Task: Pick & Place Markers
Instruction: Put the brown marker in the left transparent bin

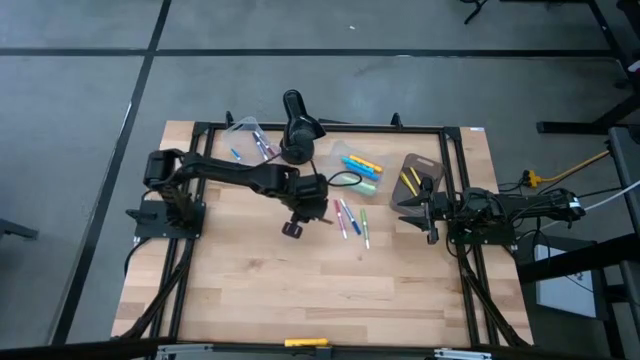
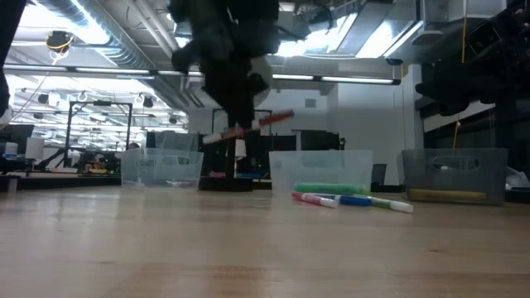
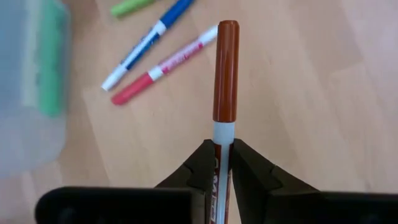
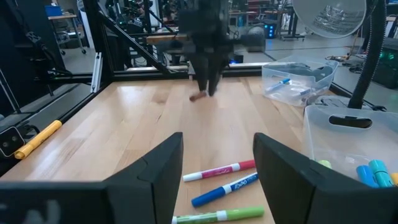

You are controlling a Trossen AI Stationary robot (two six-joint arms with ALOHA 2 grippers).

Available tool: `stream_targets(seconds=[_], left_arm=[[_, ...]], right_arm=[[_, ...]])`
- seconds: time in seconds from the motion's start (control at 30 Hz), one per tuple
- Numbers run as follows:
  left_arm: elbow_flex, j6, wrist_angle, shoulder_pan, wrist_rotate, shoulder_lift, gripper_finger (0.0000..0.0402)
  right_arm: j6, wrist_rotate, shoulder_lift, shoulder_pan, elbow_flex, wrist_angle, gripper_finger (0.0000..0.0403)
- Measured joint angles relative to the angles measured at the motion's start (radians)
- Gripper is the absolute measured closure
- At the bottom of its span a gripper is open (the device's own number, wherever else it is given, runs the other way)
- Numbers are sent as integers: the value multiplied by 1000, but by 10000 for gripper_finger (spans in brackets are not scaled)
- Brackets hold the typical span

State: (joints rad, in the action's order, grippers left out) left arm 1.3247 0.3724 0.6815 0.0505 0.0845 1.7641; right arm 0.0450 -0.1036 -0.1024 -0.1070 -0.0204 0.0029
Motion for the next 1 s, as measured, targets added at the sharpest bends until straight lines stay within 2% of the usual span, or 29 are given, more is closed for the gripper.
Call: stream_targets(seconds=[0.67, 1.0], left_arm=[[2, -150, 115, -5, -5, -317, 364], [2, -277, 291, -3, -60, -362, 363]], right_arm=[[0, 0, 0, 0, 0, 0, 209], [0, 0, 0, 0, 0, 0, 209]])
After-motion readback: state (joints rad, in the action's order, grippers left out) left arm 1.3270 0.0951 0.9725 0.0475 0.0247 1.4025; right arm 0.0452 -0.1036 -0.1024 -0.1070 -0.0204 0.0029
